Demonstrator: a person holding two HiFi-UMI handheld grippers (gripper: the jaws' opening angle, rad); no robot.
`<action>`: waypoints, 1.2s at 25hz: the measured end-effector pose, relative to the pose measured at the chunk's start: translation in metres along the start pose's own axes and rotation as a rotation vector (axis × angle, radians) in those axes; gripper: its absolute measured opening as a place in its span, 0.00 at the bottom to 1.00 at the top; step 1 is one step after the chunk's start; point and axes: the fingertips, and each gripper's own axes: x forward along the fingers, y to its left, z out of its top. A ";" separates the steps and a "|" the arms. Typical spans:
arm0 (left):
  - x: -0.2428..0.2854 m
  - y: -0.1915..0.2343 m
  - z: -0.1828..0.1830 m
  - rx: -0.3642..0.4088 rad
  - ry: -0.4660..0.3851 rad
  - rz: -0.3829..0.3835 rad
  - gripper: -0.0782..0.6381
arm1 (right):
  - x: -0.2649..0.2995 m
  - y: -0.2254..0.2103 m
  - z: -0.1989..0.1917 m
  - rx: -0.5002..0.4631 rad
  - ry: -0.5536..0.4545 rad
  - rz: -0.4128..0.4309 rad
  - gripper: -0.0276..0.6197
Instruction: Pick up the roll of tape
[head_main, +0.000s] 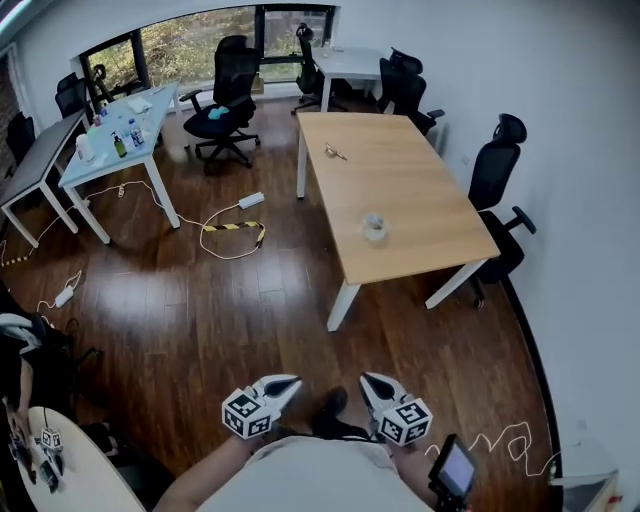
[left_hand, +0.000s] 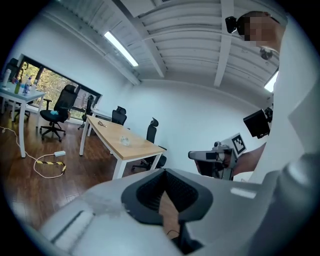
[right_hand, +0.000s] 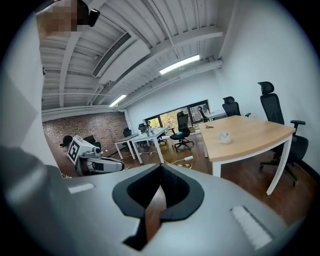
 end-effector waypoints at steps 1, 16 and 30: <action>0.007 0.005 0.004 -0.004 0.006 0.007 0.12 | 0.006 -0.007 0.005 0.000 0.001 0.008 0.05; 0.176 0.053 0.095 0.098 0.099 -0.035 0.12 | 0.054 -0.153 0.075 0.064 -0.043 0.073 0.05; 0.241 0.067 0.091 0.034 0.178 -0.083 0.12 | 0.054 -0.230 0.065 0.136 -0.028 -0.020 0.05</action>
